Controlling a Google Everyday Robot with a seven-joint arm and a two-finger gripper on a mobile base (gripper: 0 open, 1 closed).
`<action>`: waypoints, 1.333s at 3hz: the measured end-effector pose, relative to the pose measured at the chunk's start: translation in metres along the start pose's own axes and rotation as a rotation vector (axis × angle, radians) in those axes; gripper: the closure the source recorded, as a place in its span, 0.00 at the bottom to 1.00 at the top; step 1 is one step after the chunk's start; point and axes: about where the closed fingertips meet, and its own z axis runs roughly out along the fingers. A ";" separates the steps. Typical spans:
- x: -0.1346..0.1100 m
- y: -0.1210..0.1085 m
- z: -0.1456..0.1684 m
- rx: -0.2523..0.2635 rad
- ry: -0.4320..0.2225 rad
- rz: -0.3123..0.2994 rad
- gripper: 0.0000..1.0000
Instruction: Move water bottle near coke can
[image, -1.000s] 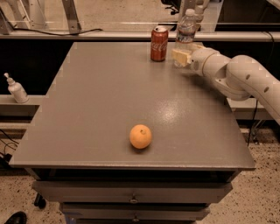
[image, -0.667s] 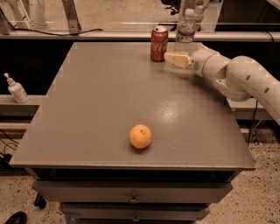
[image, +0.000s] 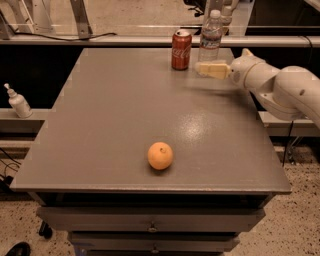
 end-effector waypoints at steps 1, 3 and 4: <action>-0.017 -0.015 -0.036 0.005 -0.012 -0.013 0.00; -0.041 -0.022 -0.097 -0.134 0.044 -0.044 0.00; -0.037 0.000 -0.100 -0.223 0.064 -0.046 0.00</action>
Offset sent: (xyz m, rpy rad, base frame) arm -0.0964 -0.0664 0.0431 -0.0696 0.0512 0.1909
